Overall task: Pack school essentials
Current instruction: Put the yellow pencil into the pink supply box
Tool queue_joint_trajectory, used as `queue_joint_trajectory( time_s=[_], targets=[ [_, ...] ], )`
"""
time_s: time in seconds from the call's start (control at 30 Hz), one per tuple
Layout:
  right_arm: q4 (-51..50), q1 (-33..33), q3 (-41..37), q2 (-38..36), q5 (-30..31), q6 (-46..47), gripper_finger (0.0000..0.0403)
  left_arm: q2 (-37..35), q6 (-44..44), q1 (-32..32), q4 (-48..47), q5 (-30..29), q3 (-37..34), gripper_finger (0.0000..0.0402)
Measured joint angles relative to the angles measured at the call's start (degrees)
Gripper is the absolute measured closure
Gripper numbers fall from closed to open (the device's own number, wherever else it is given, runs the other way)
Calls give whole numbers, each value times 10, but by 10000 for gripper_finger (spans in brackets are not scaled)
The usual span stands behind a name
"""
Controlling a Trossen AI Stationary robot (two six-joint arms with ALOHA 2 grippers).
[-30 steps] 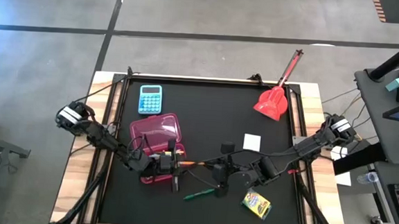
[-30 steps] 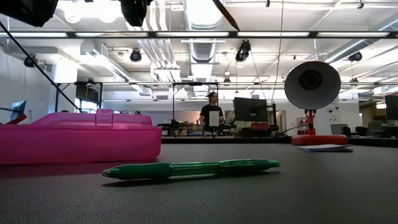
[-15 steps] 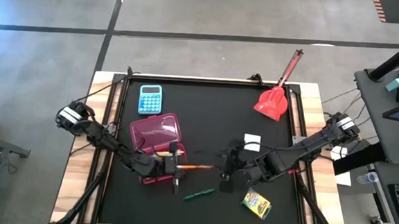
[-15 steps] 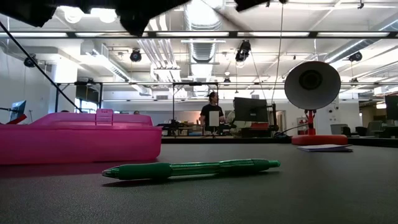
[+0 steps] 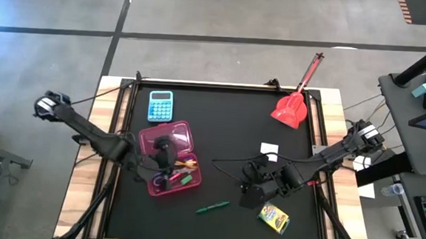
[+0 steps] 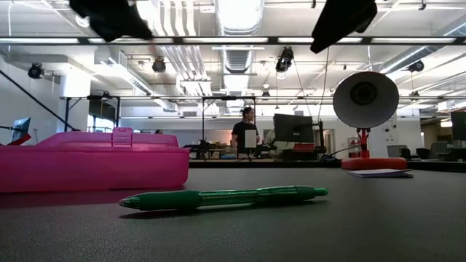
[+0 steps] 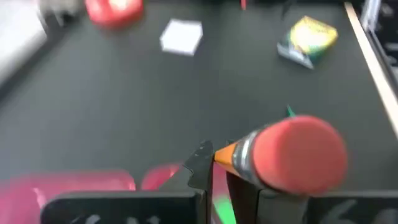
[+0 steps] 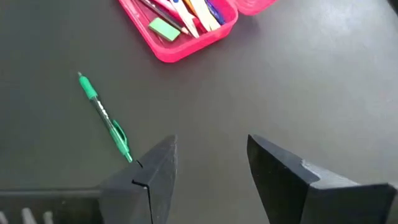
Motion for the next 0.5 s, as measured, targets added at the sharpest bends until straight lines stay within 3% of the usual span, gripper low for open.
queue_joint_trajectory(
  time_s=[0.23, 0.5],
  targets=[
    [108, 0, -46, 0, -2, 2, 225, -30, -136, 22, -151, 159, 4, 389],
    [223, 0, -118, 0, -23, 16, 227, 29, -151, 50, -181, 305, 6, 389]
  ],
)
